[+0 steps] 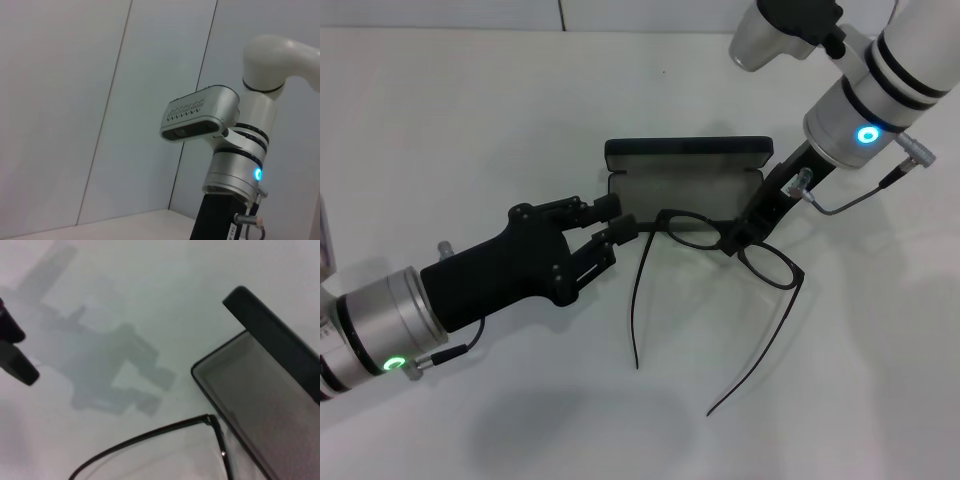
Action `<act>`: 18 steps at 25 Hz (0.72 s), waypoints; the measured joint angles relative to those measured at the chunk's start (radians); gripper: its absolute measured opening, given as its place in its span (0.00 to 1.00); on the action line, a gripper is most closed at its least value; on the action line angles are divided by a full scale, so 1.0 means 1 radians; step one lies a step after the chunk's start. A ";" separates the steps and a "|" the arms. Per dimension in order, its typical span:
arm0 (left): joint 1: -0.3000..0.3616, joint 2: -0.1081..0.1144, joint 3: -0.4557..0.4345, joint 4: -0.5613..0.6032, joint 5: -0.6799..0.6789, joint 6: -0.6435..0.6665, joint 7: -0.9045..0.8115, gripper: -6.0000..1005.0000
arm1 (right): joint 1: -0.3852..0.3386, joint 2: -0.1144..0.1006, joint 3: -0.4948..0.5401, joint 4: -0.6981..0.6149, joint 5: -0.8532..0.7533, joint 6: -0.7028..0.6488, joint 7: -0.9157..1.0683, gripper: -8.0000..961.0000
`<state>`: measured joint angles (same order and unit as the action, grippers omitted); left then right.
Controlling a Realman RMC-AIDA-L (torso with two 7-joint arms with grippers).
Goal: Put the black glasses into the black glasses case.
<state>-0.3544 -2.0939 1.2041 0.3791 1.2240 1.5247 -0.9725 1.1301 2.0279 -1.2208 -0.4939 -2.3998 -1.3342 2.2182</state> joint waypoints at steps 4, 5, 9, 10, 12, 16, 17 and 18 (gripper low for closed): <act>0.000 0.000 0.000 -0.007 -0.005 0.000 0.000 0.27 | -0.014 0.000 -0.003 -0.007 0.025 0.000 -0.012 0.22; 0.001 0.000 0.000 -0.007 -0.006 0.000 0.000 0.27 | -0.016 0.000 -0.004 -0.008 0.029 -0.002 -0.013 0.20; 0.003 0.000 0.000 -0.007 -0.007 0.000 0.000 0.27 | -0.019 0.000 -0.007 -0.008 0.036 -0.014 -0.012 0.11; 0.004 0.000 0.000 -0.007 -0.007 0.000 0.000 0.27 | -0.019 0.000 -0.008 -0.008 0.036 -0.016 -0.011 0.10; 0.005 0.000 0.000 -0.007 -0.007 0.000 -0.002 0.27 | -0.022 0.000 -0.009 -0.011 0.036 -0.020 -0.010 0.07; 0.008 0.000 0.000 -0.007 -0.015 0.006 -0.008 0.27 | -0.075 0.000 -0.022 -0.098 0.053 -0.051 -0.008 0.05; 0.010 0.001 0.000 -0.007 -0.024 0.010 -0.009 0.26 | -0.099 0.000 -0.035 -0.140 0.064 -0.064 -0.004 0.05; 0.013 0.002 0.000 -0.006 -0.034 0.014 -0.010 0.26 | -0.136 0.000 -0.055 -0.203 0.081 -0.078 0.005 0.05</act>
<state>-0.3419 -2.0922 1.2042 0.3727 1.1905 1.5390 -0.9823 0.9945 2.0279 -1.2757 -0.6965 -2.3183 -1.4123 2.2232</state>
